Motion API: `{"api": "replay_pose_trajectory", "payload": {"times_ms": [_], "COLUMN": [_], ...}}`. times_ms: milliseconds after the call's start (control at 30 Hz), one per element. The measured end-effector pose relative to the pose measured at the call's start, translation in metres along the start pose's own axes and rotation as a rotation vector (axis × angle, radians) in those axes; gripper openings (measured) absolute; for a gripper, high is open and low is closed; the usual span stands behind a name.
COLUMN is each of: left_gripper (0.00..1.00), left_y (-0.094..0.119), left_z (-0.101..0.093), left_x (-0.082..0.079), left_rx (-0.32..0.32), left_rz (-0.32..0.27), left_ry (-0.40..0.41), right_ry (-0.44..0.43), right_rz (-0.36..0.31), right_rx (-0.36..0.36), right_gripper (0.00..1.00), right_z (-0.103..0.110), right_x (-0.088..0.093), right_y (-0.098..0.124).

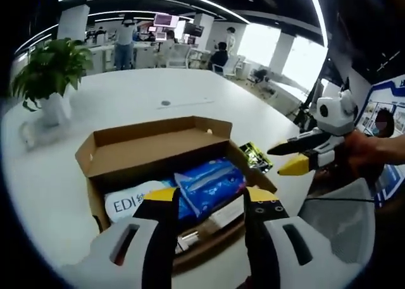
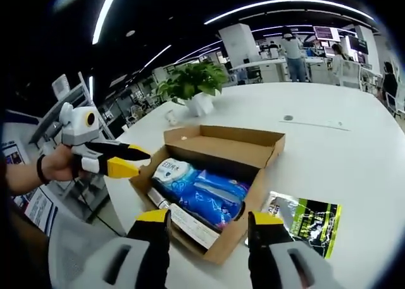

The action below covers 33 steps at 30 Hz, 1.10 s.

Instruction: Operate the shoe box by opening the lid, removing the specified soft item, and placing it in the target area until the item is outside and the box remains undamaged.

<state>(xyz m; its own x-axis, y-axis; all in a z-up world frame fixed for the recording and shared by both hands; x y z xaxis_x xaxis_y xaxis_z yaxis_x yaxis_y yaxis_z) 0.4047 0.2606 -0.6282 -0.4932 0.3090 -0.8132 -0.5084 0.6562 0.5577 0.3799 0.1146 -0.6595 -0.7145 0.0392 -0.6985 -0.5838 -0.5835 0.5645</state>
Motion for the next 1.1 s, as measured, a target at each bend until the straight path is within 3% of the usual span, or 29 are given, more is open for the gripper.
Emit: {"api": "replay_pose_trajectory", "payload": {"times_ms": [633, 1100], "left_gripper": [0.49, 0.52], "left_y": [0.024, 0.03], "left_z": [0.036, 0.048], "left_x": [0.008, 0.02], "left_rx": [-0.062, -0.043], "left_rz": [-0.038, 0.0], "left_ry": [0.031, -0.008], "right_ry": [-0.002, 0.053], "right_rz": [-0.028, 0.035], "right_rx": [0.002, -0.035], "right_gripper": [0.58, 0.58], "right_z": [0.015, 0.032], "right_x": [-0.005, -0.001], "right_y": [-0.005, -0.017]}}
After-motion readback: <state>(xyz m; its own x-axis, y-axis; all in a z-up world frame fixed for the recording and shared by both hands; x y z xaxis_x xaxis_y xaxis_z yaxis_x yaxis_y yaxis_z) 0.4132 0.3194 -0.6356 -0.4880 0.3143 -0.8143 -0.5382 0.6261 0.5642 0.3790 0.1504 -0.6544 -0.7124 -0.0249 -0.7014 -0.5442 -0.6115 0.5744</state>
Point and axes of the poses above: the point that each gripper's makers call its tool centre point, and the gripper's own axes: y roughly backward along the fingers, z roughly to its left, x roughly out of its underside, the point moved 1 cm from there along y, roughly backward along the fingers, and after that the axes turned 7 degrees about -y, right-handed, at the moved point
